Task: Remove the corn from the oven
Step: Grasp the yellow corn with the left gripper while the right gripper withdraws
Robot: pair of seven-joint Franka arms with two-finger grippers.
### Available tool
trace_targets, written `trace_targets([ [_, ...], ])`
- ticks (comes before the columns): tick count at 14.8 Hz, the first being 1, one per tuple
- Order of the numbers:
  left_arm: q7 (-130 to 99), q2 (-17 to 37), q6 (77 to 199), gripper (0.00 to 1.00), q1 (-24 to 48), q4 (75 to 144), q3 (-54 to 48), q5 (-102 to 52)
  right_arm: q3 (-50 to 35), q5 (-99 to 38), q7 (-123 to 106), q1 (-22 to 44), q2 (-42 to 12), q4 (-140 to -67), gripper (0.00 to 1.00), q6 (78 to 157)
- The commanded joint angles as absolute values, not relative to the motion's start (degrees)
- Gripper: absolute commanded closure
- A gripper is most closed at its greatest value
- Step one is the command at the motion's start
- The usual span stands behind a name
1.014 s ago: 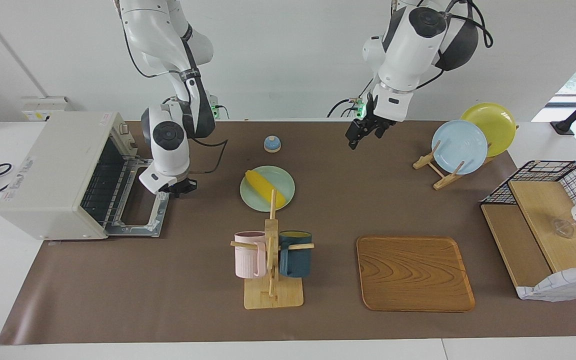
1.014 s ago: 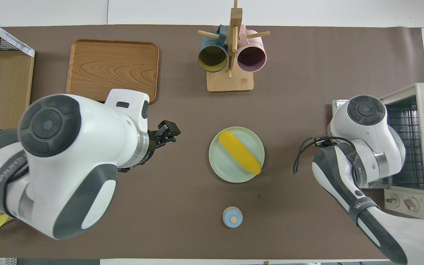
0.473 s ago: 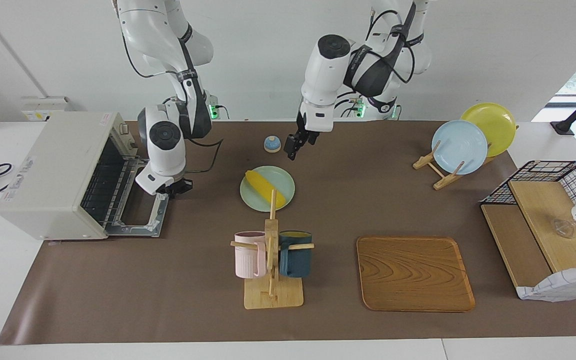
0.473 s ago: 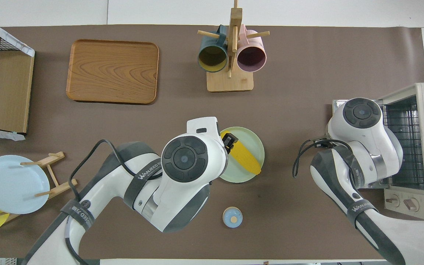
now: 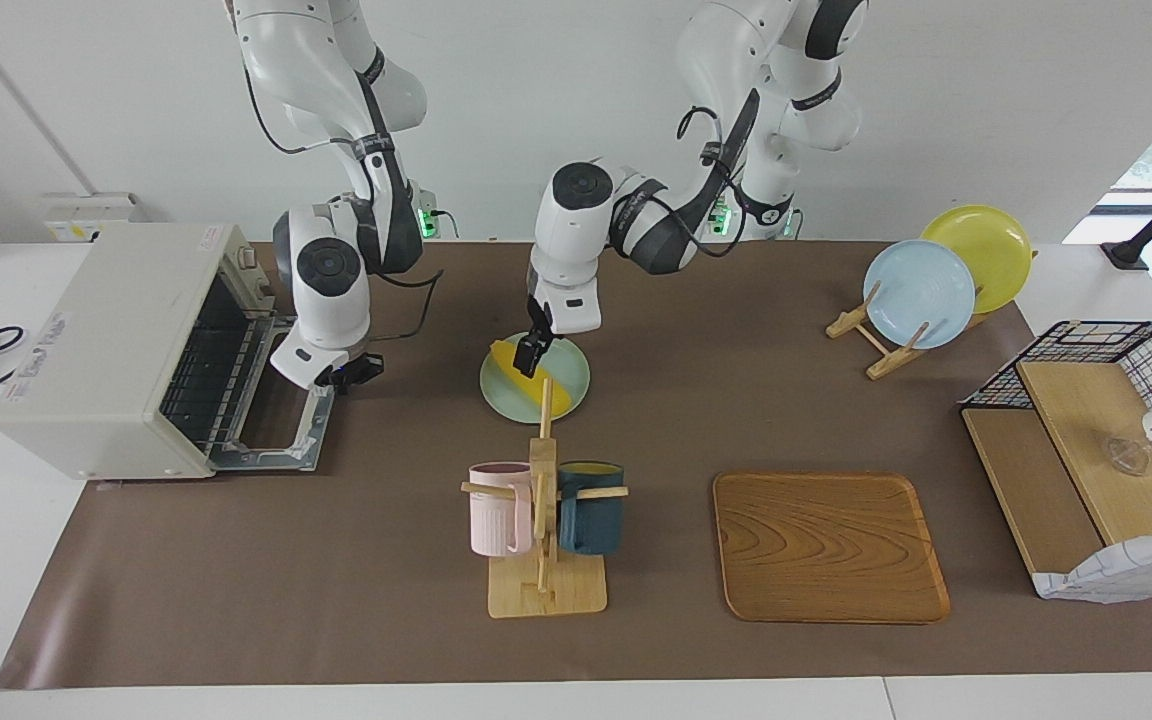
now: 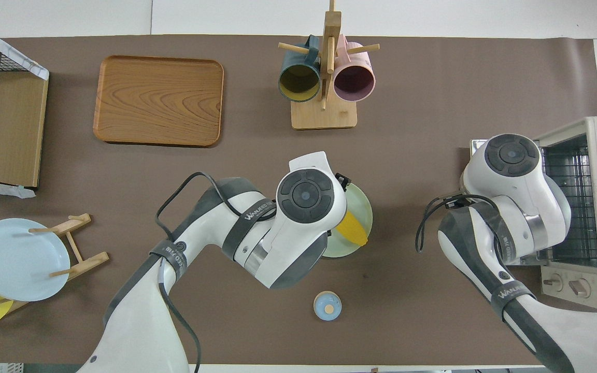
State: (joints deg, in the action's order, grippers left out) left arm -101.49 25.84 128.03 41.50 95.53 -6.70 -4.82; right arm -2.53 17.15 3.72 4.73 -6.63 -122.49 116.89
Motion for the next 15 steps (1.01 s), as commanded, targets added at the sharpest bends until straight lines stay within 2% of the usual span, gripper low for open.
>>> trace_targets([
  [1, -104.2, 28.7, 128.7, 0.0, 42.1, 92.5, -5.5, -3.2, -1.4, 20.5, -4.3, 1.3, -3.1, -118.3, 1.0, 109.9],
  [11, -103.5, 30.4, 131.9, 0.0, 43.8, 95.8, -4.6, 0.4, -0.7, 20.2, -19.4, -6.6, 3.5, -118.2, 1.0, 107.8],
  [12, -103.4, 30.8, 131.9, 0.02, 43.9, 95.6, -4.6, 0.8, -0.7, 19.8, -21.7, -8.0, 4.1, -118.2, 1.0, 107.8],
  [13, -103.4, 31.0, 132.2, 0.15, 44.4, 95.3, -4.6, 1.2, -0.7, 19.7, -22.8, -8.8, 5.1, -118.2, 1.0, 107.6],
  [15, -103.3, 31.2, 130.4, 0.58, 44.5, 94.6, -4.7, 1.3, -0.7, 18.3, -22.6, -9.0, 5.5, -118.0, 1.0, 106.4],
])
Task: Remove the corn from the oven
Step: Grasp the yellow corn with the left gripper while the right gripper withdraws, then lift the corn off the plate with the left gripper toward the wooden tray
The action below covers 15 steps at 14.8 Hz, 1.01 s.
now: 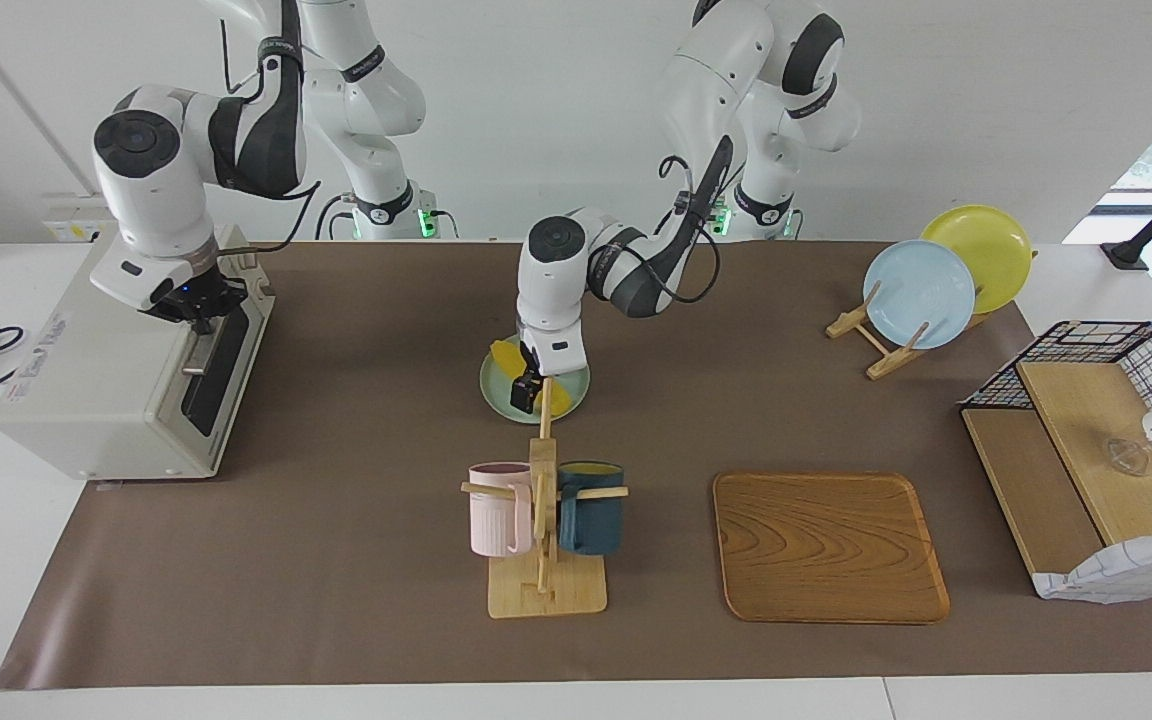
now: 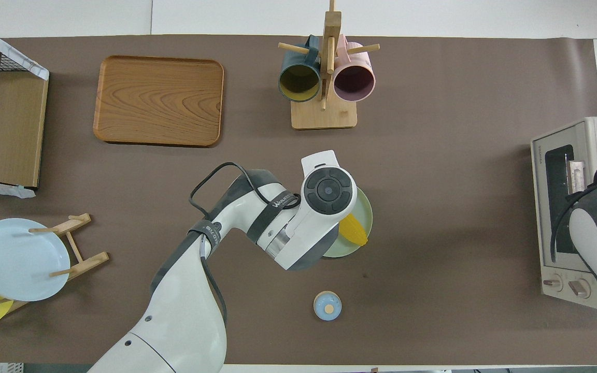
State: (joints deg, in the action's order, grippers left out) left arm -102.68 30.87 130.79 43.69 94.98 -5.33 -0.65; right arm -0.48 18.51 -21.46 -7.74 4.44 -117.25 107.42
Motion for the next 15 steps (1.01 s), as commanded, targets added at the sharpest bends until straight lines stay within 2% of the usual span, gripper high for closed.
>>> trace_targets([
  [1, -102.9, 31.2, 130.0, 0.77, 44.5, 94.7, -4.7, 1.3, -0.6, 14.4, -22.6, -9.1, 6.1, -117.3, 1.0, 106.0],
  [2, -102.8, 31.2, 129.8, 1.0, 44.4, 94.7, -4.7, 1.3, -0.1, 10.2, -22.7, -9.1, 6.2, -114.9, 1.0, 104.3],
  [5, -101.3, 30.5, 128.7, 1.0, 43.8, 94.7, -4.7, 1.3, -0.4, 2.4, -22.1, -8.1, 6.0, -104.8, 1.0, 95.7],
  [8, -98.7, 27.8, 122.2, 1.0, 42.6, 92.9, -4.7, 1.1, -1.6, 0.7, -20.7, -7.6, 3.1, -95.0, 0.91, 88.1],
  [10, -94.6, 23.8, 120.0, 1.0, 40.5, 93.9, -4.7, 1.1, -1.6, 0.7, -18.7, -7.5, 2.0, -92.4, 0.8, 84.1],
  [11, -90.2, 21.8, 118.1, 1.0, 39.0, 94.7, -4.7, 1.1, -1.6, 0.9, -17.7, -7.6, 2.0, -92.1, 0.72, 83.9],
  [12, -84.7, 19.9, 116.2, 1.0, 36.3, 94.7, -4.7, 0.8, -1.6, 0.8, -17.6, -7.6, 1.9, -91.8, 0.52, 84.5],
  [13, -79.9, 19.1, 114.3, 1.0, 33.8, 94.3, -4.7, 0.8, -1.6, 0.9, -17.5, -7.5, 1.8, -91.8, 0.02, 84.9],
  [15, -63.9, 18.7, 112.9, 1.0, 28.4, 94.0, -4.6, 0.8, -2.2, 1.5, -17.0, -6.3, 1.8, -91.4, 0.0, 84.9],
])
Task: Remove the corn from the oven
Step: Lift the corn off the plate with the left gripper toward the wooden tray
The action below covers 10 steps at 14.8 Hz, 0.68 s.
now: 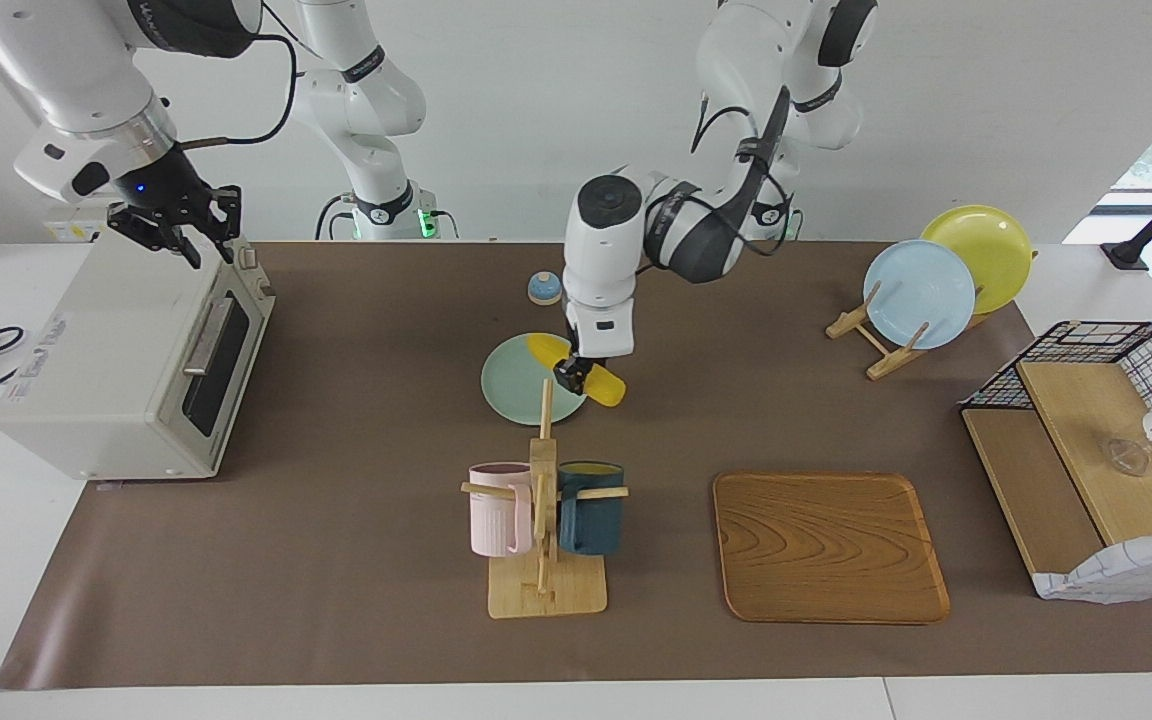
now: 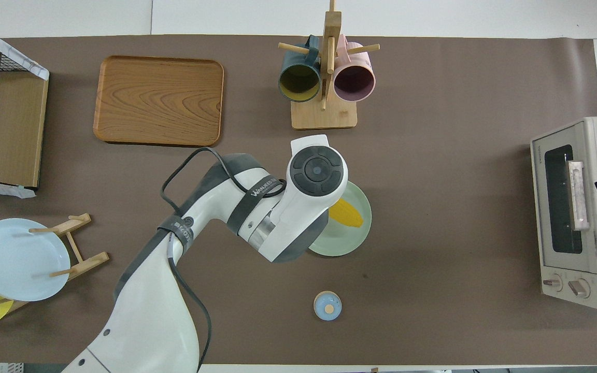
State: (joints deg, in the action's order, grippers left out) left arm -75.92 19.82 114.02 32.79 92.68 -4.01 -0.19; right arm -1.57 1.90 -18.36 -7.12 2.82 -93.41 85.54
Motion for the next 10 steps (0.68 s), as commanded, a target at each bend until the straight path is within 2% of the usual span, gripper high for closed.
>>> trace_targets([
  [1, -55.7, 18.8, 112.9, 1.0, 26.0, 94.0, -4.7, 0.8, -2.2, 1.5, -16.6, -5.5, 1.8, -90.8, 0.0, 84.8],
  [4, -33.0, 19.5, 113.6, 1.0, 17.2, 93.6, -4.7, -2.1, -2.3, 0.8, -16.2, -4.8, 0.5, -89.8, 0.0, 82.9],
  [6, -22.8, 19.9, 113.7, 1.0, 13.2, 93.3, -4.7, -4.1, -0.1, 1.3, -15.4, -1.1, 0.8, -90.0, 0.0, 82.6],
  [9, -15.3, 24.9, 114.7, 1.0, 10.8, 90.1, -4.6, -4.4, 3.5, 1.4, -13.6, 2.2, 1.1, -90.4, 0.0, 82.6],
  [10, -15.1, 28.9, 114.6, 1.0, 9.8, 85.6, -4.6, -4.1, 3.6, 1.4, -13.4, 2.2, 1.1, -90.4, 0.0, 82.7],
])
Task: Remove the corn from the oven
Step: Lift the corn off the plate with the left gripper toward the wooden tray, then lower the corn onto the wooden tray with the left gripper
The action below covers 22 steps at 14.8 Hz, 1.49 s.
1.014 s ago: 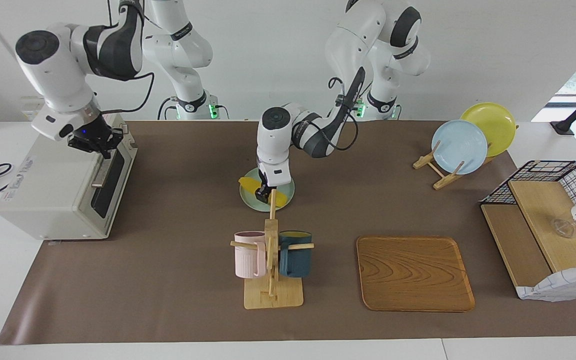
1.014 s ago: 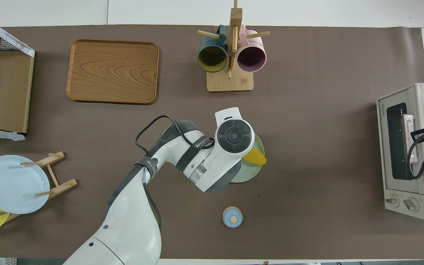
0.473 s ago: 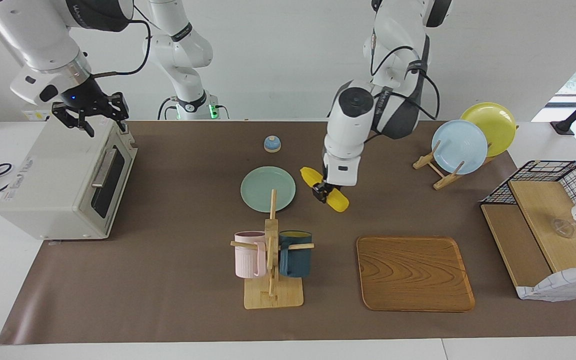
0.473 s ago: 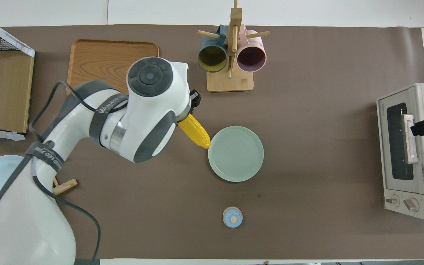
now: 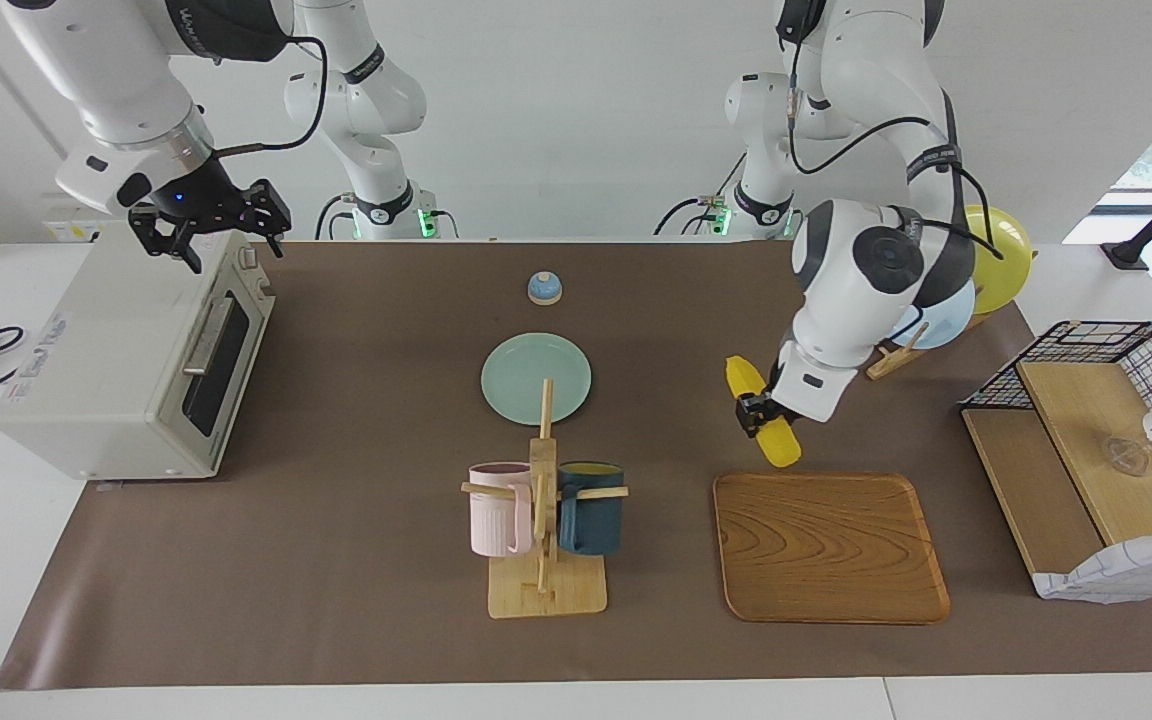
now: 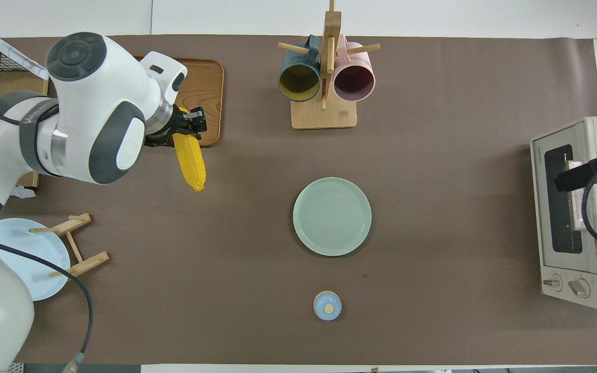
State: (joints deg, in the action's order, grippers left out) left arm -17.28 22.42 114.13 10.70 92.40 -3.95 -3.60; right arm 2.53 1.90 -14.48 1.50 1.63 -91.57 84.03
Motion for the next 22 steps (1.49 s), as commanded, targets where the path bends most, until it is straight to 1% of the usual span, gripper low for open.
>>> trace_targets([
  [1, -14.8, 32.3, 113.8, 1.0, 9.3, 81.0, -4.6, -3.9, 3.7, 1.4, -13.4, 2.0, 1.1, -90.5, 0.0, 82.5],
  [2, -13.4, 35.0, 113.3, 1.0, 8.5, 77.9, -4.6, -3.8, 3.6, 1.3, -13.4, 1.5, 1.1, -90.7, 0.0, 82.4],
  [4, -11.5, 37.0, 114.5, 1.0, 8.4, 75.9, -4.5, -3.3, 3.7, 1.3, -13.4, 1.4, 1.1, -90.7, 0.0, 82.4],
  [5, -11.1, 39.2, 114.6, 1.0, 7.3, 72.8, -4.6, -3.3, 3.7, 1.3, -13.4, 0.9, 1.1, -90.8, 0.0, 82.4],
  [8, -10.8, 51.5, 113.4, 1.0, 8.4, 58.1, -4.2, -1.9, 3.7, 1.1, -13.3, -0.2, 1.1, -90.7, 0.0, 82.8],
  [9, -10.8, 54.1, 111.6, 1.0, 8.4, 54.4, -3.9, -1.8, 3.7, 1.1, -13.3, -0.9, 1.1, -90.7, 0.0, 83.0],
  [10, -10.8, 55.6, 111.5, 1.0, 8.6, 52.9, -3.4, -1.7, 3.7, 0.7, -13.3, -1.3, 1.1, -90.7, 0.0, 83.1],
  [12, -10.6, 56.0, 112.5, 1.0, 8.8, 52.8, -2.3, -0.1, 3.7, 0.6, -12.7, -1.4, 1.1, -90.4, 0.0, 83.8],
  [15, -10.3, 56.0, 112.4, 1.0, 8.7, 53.0, -2.6, -0.1, 3.5, 0.5, -5.5, -1.6, 1.1, -90.0, 0.0, 86.1],
  [18, -10.2, 55.5, 112.6, 1.0, 8.7, 53.2, -2.7, -0.1, 3.3, 0.4, -4.7, -1.3, 1.1, -89.8, 0.0, 85.9],
  [19, -10.3, 55.2, 112.3, 0.53, 8.9, 53.3, -2.7, -0.1, 3.3, 0.4, -4.6, -1.3, 1.1, -89.7, 0.0, 86.0],
  [20, -10.2, 54.4, 111.5, 0.01, 8.8, 53.9, -2.6, -0.1, 3.3, 0.4, -4.7, -1.4, 1.1, -89.7, 0.0, 86.0],
  [22, -10.1, 49.8, 109.9, 0.0, 8.6, 57.8, -2.9, -0.3, 3.4, 0.4, -4.7, -1.8, 1.1, -89.7, 0.0, 86.0],
])
